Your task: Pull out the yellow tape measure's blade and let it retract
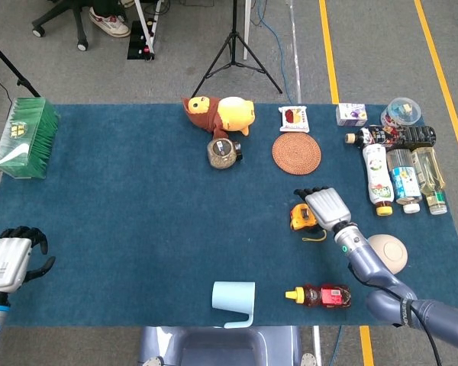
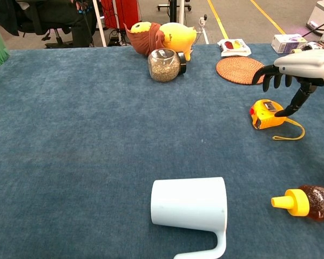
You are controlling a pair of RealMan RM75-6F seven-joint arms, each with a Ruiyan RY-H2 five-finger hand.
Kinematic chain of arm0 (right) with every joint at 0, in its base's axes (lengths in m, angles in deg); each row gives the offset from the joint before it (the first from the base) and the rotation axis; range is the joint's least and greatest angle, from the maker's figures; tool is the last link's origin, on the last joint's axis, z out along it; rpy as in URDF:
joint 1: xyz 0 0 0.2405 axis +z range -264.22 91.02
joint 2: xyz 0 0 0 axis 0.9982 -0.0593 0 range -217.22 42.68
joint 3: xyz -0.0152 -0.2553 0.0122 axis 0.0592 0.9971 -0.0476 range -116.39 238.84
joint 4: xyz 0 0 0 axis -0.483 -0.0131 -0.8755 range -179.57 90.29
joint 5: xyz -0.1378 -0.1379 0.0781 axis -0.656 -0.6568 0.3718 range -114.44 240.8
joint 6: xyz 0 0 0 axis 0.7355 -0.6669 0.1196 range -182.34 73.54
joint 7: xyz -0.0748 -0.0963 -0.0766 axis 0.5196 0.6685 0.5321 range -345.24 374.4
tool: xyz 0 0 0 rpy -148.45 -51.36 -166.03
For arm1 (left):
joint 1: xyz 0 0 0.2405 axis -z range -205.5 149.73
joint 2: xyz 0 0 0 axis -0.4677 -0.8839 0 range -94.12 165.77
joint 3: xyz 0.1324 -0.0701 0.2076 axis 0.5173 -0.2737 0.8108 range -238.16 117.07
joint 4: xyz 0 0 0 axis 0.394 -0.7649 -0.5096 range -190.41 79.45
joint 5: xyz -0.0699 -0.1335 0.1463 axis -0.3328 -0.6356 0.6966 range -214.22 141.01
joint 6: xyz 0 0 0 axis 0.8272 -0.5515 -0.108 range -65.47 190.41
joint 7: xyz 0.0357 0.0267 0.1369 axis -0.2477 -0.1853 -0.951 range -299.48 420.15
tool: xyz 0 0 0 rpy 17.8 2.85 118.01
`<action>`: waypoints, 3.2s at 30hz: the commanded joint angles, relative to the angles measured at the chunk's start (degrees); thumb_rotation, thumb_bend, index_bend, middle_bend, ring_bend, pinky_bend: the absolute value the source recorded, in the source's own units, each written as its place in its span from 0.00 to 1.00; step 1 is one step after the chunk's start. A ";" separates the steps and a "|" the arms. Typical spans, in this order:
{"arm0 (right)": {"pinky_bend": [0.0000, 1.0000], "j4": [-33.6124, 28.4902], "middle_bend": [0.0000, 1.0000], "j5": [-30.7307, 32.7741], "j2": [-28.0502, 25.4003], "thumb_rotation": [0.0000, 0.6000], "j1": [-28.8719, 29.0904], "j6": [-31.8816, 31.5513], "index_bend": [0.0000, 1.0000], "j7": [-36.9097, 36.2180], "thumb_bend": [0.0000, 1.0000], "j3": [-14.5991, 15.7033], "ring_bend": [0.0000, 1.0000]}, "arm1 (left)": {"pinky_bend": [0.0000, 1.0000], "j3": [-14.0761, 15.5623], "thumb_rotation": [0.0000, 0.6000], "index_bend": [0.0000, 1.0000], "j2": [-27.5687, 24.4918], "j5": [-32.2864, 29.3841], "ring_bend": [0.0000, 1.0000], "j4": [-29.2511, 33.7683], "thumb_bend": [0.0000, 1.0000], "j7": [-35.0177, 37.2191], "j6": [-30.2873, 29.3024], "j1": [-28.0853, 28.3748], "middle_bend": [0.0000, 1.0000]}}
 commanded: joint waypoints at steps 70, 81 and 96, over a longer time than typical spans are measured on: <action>0.54 1.18 0.55 14.44 3.83 0.86 6.17 -2.44 0.58 6.68 0.23 4.59 0.57 | 0.33 0.64 1.00 0.60 0.82 -0.33 0.33 -2.80 0.25 1.79 1.70 0.79 0.46; 0.55 -6.16 0.55 14.57 2.96 0.86 5.67 -6.37 0.58 6.53 0.23 3.30 0.58 | 0.34 -1.31 1.00 0.59 3.22 -1.72 0.33 -1.26 0.25 -2.22 4.94 4.33 0.46; 0.57 -13.06 0.55 17.56 5.37 0.86 6.40 -12.01 0.58 9.96 0.23 1.81 0.58 | 0.36 -7.32 1.00 0.60 12.02 -7.74 0.33 1.89 0.25 -8.85 12.07 13.81 0.46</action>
